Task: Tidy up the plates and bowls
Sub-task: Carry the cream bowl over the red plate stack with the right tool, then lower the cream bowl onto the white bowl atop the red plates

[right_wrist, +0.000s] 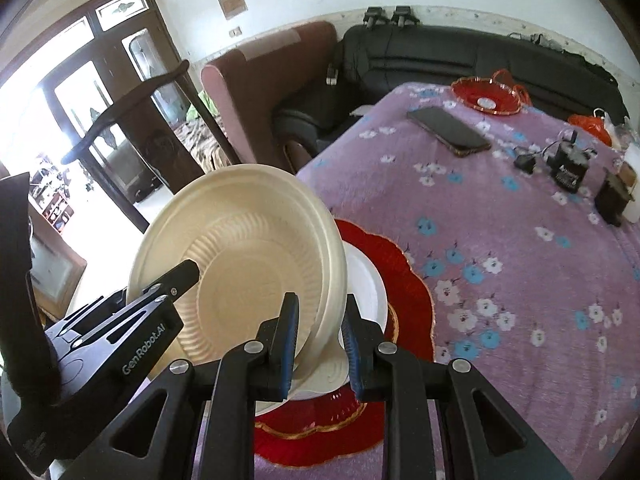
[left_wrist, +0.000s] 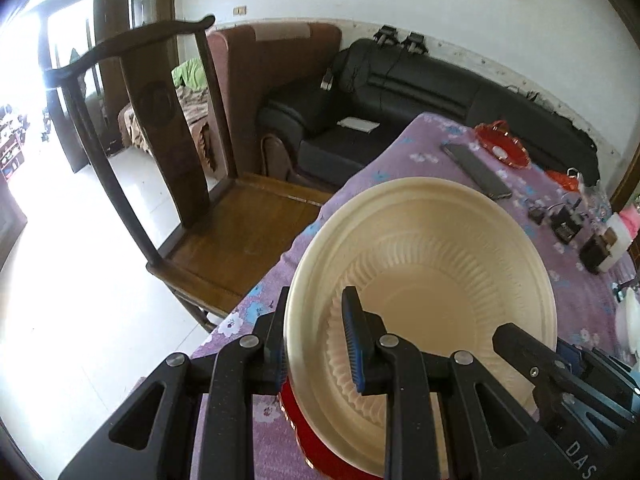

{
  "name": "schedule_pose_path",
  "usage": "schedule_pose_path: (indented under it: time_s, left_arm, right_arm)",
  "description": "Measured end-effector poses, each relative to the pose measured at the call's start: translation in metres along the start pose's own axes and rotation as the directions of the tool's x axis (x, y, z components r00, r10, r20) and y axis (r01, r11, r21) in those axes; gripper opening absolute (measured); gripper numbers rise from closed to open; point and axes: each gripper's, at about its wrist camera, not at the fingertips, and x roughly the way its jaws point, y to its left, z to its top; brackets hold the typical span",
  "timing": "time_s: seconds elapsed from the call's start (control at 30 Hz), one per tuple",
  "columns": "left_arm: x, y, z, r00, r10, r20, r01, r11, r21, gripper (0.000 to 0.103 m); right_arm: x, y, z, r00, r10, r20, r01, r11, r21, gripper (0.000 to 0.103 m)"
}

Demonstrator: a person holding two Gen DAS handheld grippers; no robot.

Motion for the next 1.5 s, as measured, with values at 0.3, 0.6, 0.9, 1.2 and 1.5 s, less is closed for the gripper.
schedule_pose_path:
  time_s: [0.3, 0.6, 0.9, 1.2, 1.5]
  left_arm:
    - [0.017, -0.013, -0.001, 1.0, 0.026, -0.001, -0.026, 0.998, 0.057, 0.025]
    - [0.004, 0.007, 0.002, 0.999, 0.035, -0.006, -0.035, 0.999, -0.008, 0.053]
    - [-0.015, 0.033, -0.005, 1.0, -0.027, 0.003, 0.027, 0.993, -0.111, 0.056]
    - [-0.047, 0.08, -0.01, 0.993, -0.052, 0.104, 0.08, 0.953, -0.293, 0.062]
    - [-0.067, 0.075, -0.013, 0.984, -0.019, 0.179, 0.063, 0.967, -0.246, 0.068]
  right_arm:
    - [0.017, -0.017, -0.004, 1.0, 0.011, -0.029, -0.01, 0.999, 0.045, 0.024]
    - [0.019, -0.018, -0.002, 0.999, 0.008, -0.043, -0.007, 0.999, 0.038, 0.024]
    - [0.019, -0.006, 0.0, 0.998, -0.029, -0.063, 0.028, 1.0, -0.002, 0.024]
    - [0.016, -0.004, 0.002, 0.997, -0.041, -0.071, 0.041, 0.999, -0.002, 0.024]
    - [0.016, -0.019, -0.001, 0.998, -0.01, -0.064, 0.015, 0.998, 0.069, 0.039]
